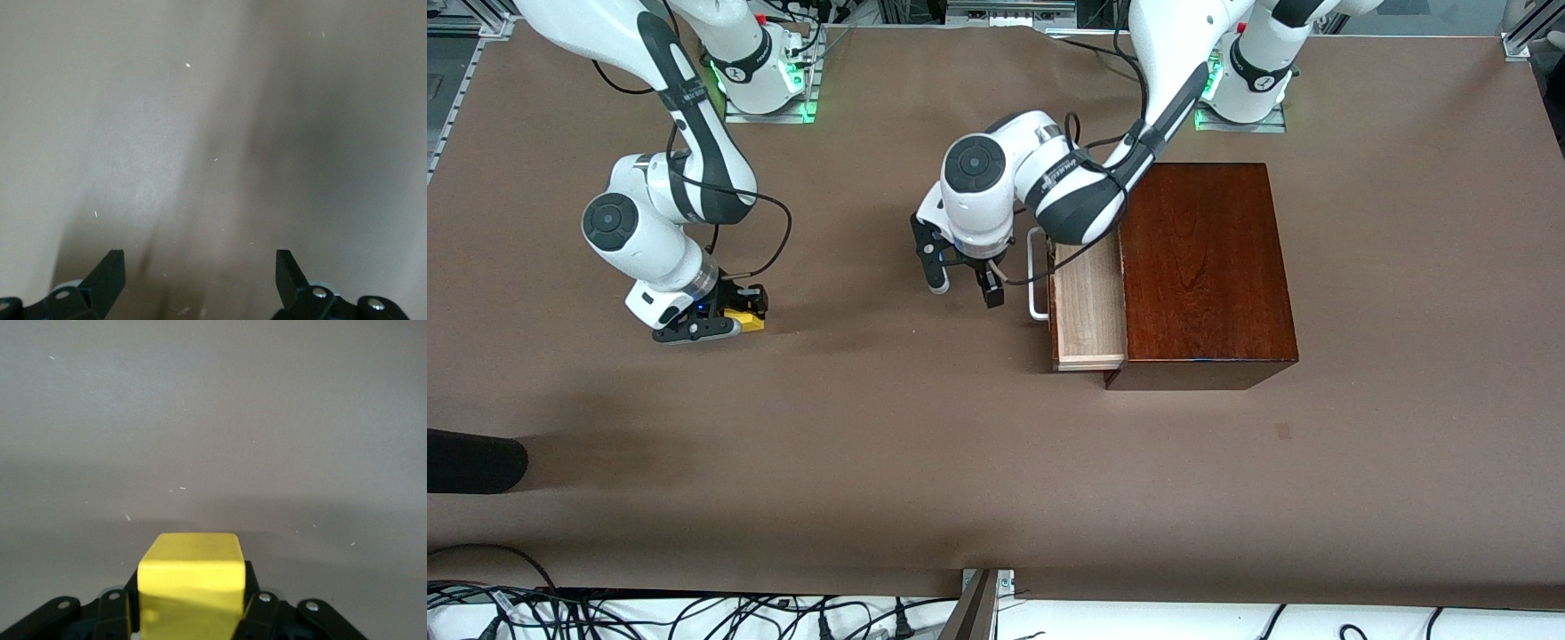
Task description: Open drawer, take yellow block, close drawer
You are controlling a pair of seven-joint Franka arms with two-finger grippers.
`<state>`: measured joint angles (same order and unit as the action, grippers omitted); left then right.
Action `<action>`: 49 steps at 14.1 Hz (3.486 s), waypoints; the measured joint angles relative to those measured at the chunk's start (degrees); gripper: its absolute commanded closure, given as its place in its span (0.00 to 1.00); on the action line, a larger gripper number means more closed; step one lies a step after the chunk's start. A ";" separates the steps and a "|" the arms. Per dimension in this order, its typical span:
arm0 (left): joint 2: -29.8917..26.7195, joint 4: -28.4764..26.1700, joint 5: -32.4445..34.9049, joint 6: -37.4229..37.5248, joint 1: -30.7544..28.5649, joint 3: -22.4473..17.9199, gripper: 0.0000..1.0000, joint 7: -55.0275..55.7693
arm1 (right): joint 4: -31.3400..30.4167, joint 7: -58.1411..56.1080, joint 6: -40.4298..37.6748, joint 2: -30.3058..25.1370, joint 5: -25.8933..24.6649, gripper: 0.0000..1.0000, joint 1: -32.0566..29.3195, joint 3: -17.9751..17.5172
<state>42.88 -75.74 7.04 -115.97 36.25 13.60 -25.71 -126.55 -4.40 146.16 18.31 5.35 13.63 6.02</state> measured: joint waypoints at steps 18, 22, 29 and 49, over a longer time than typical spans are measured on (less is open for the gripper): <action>-0.46 -0.31 4.23 17.99 -8.12 -0.98 0.00 -27.80 | 0.77 0.24 2.81 1.37 0.00 0.00 -0.32 0.17; -1.28 -0.11 4.24 18.11 -8.49 -1.01 0.00 -26.52 | 5.48 -0.05 -10.12 -8.28 -0.03 0.00 -0.37 0.18; -12.28 1.47 4.42 18.49 -8.82 -2.59 0.00 -12.90 | 19.63 -0.02 -39.27 -18.97 -0.11 0.00 -0.46 0.18; -43.94 -19.07 -5.41 17.38 -35.38 -11.56 0.00 27.67 | 35.18 -1.25 -52.64 -14.63 -2.12 0.00 -0.49 -0.06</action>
<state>-1.06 -94.82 1.63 -98.59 0.87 2.04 1.96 -91.36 -5.65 93.52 3.68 3.23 13.15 5.96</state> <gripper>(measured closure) 0.000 0.000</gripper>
